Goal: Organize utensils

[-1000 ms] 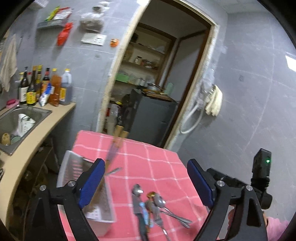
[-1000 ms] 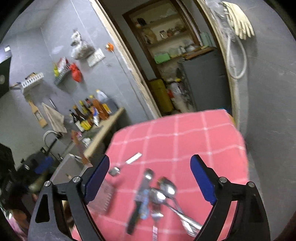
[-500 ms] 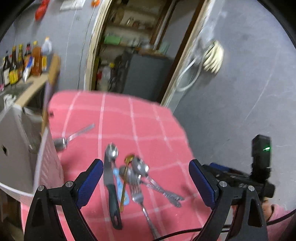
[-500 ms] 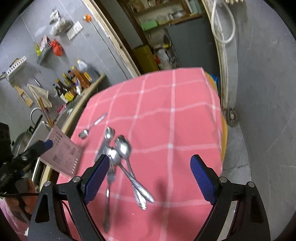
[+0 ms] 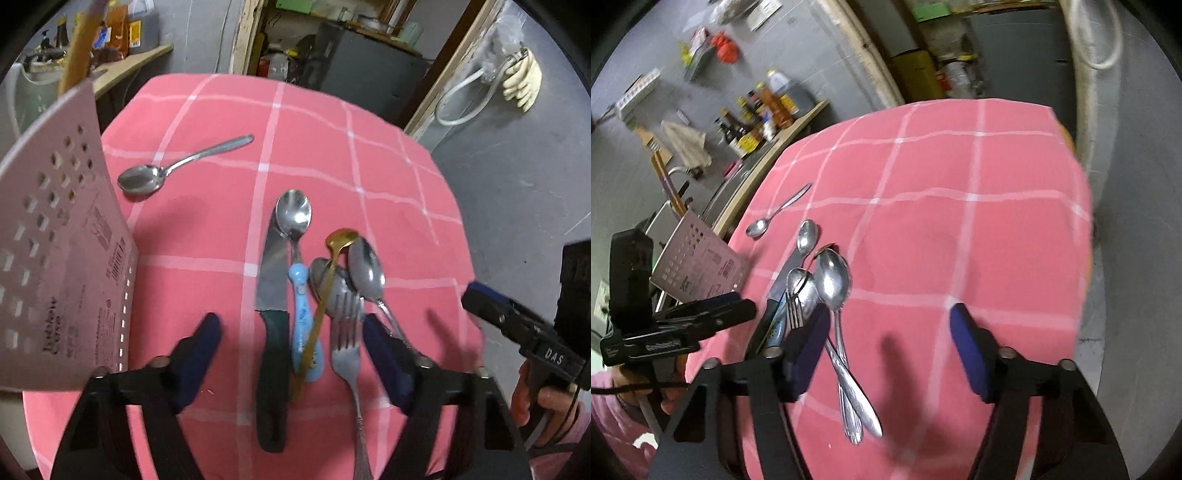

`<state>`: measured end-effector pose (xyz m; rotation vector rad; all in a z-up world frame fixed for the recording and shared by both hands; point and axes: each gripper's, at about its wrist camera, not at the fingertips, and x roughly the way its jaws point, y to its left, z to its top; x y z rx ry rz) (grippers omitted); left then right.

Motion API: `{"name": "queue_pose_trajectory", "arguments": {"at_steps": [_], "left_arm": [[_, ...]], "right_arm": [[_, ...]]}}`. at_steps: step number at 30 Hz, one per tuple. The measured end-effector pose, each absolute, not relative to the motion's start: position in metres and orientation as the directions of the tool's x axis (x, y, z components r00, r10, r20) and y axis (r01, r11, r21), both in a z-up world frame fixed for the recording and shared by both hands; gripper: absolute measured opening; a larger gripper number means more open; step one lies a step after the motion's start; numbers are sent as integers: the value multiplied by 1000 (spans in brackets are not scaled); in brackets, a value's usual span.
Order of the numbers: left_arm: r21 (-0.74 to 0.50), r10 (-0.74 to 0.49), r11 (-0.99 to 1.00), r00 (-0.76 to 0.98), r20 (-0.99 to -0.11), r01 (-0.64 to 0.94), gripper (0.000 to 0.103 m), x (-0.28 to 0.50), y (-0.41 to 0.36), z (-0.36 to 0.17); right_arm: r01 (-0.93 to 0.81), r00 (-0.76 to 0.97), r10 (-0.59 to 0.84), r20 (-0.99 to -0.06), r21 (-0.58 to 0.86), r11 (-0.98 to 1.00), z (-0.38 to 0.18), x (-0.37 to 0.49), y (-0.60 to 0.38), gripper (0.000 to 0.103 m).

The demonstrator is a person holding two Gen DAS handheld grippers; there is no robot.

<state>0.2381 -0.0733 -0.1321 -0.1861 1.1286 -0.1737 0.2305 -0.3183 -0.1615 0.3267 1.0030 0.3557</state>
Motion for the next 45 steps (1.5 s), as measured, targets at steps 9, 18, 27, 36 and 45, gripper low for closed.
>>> {"name": "queue_pose_trajectory", "arguments": {"at_steps": [9,18,27,36,45], "left_arm": [[-217,-197,976,385,-902,-10,40,254,-69,-148],[-215,-195,977,366,-910,-13,39,271,-70,-155],[-273,-249,962,340,-907,-24,18,271,-67,-155],[-349,-323,937,357,-877,-11,9,265,-66,-145],[-344,-317,938,319,-893,-31,9,274,-66,-158]], "right_arm": [[-276,404,513,-757,434,858,-172,264,-279,36],[-361,340,531,-776,414,836,-179,284,-255,31],[-355,325,536,-779,425,833,-179,286,-253,17],[-346,305,566,-766,465,815,-180,278,-255,4],[-348,284,575,-767,477,807,-183,287,-256,4]]}}
